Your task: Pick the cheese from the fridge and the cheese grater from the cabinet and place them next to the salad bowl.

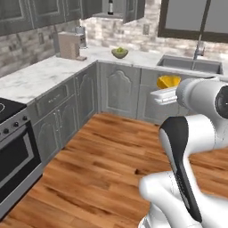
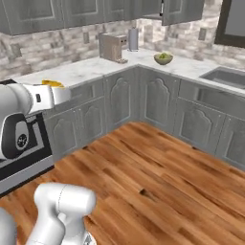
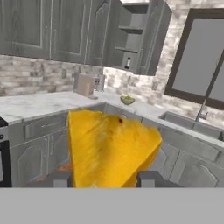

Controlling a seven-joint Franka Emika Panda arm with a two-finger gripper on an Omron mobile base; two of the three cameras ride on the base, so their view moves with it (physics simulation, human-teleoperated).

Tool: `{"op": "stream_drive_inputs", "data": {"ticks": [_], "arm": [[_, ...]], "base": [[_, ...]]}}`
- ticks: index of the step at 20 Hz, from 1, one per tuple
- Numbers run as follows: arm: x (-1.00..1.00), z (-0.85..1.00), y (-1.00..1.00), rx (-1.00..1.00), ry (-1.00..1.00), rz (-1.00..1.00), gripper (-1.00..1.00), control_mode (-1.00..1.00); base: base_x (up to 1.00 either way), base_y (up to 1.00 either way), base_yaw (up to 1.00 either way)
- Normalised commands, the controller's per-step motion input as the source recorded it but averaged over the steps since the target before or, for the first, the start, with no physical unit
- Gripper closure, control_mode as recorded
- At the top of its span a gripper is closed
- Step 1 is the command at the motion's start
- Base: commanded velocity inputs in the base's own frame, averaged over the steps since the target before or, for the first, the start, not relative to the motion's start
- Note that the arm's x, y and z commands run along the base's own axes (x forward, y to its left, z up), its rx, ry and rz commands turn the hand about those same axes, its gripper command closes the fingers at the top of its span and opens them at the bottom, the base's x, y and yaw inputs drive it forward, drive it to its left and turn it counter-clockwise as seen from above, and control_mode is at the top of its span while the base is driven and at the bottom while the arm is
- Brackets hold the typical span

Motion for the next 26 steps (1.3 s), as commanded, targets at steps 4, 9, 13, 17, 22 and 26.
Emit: {"op": "stream_drive_inputs", "data": {"ticks": [4, 9, 13, 17, 22, 26], "arm": [[0.0, 0.0, 0.0, 0.0, 0.0, 0.0, 1.0, 1.0], [0.0, 0.0, 0.0, 0.0, 0.0, 0.0, 1.0, 1.0], [0.0, 0.0, 0.0, 0.0, 0.0, 0.0, 1.0, 1.0], [0.0, 0.0, 0.0, 0.0, 0.0, 0.0, 1.0, 1.0], [0.0, 0.0, 0.0, 0.0, 0.0, 0.0, 1.0, 1.0], [0.0, 0.0, 0.0, 0.0, 0.0, 0.0, 1.0, 1.0]], "base": [[1.0, 0.4, 0.0], [1.0, 0.16, 0.0], [1.0, -0.03, 0.0], [1.0, -0.04, 0.0], [1.0, 0.0, 0.0], [1.0, 0.0, 0.0]]}}
